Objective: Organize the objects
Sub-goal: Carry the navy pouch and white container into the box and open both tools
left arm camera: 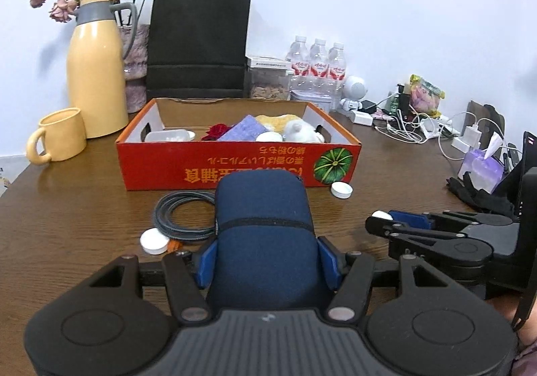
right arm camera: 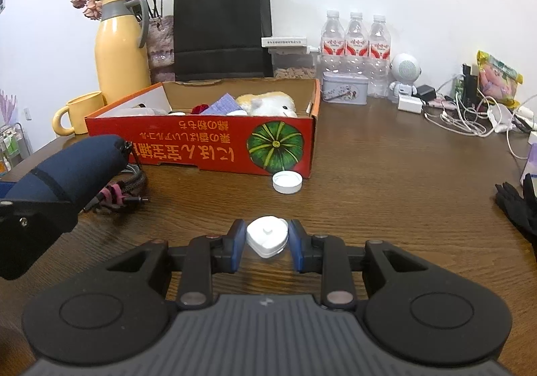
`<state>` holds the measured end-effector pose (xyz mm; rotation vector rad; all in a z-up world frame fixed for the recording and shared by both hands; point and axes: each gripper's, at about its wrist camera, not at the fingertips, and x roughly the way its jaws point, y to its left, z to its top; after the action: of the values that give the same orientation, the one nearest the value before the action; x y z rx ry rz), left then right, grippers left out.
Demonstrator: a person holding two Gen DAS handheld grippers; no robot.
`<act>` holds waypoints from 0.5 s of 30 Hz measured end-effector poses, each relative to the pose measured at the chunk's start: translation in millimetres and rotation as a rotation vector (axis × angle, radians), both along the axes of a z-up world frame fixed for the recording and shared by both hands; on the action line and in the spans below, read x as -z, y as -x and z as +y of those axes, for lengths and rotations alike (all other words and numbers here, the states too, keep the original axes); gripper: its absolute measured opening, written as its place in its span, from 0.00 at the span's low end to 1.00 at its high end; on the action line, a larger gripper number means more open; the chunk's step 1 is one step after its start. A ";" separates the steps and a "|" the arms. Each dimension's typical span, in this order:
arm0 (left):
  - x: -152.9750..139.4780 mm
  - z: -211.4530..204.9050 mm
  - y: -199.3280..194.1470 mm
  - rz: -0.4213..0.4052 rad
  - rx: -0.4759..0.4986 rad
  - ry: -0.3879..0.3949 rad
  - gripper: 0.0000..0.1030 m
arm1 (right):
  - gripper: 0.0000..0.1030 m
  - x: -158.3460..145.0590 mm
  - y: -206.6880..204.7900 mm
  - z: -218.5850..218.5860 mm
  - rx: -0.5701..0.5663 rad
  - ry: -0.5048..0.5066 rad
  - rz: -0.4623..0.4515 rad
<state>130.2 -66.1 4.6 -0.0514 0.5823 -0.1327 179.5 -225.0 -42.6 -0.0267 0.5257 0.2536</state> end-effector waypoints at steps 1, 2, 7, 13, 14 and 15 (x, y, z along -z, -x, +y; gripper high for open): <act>-0.7 1.8 1.3 -0.002 -0.004 -0.001 0.57 | 0.27 -0.6 1.9 0.8 -0.003 0.004 -0.012; -1.2 3.7 1.8 -0.003 -0.007 -0.002 0.57 | 0.27 -1.1 3.4 1.8 -0.007 0.007 -0.020; -2.6 11.8 1.2 -0.004 -0.026 -0.009 0.57 | 0.27 -2.1 5.5 7.7 -0.034 0.011 -0.020; -3.3 16.3 -1.7 -0.006 -0.036 -0.015 0.58 | 0.27 -9.5 8.2 18.1 -0.058 0.010 -0.035; -3.6 17.0 -2.5 -0.007 -0.037 -0.016 0.58 | 0.27 -11.7 8.4 20.0 -0.063 0.012 -0.041; -4.2 18.0 -3.9 -0.009 -0.038 -0.018 0.58 | 0.27 -13.3 8.1 21.5 -0.067 0.011 -0.044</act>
<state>134.0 -48.1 8.8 -0.0446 0.5730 -0.0911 171.4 -203.5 -29.3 -0.0609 0.4829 0.3148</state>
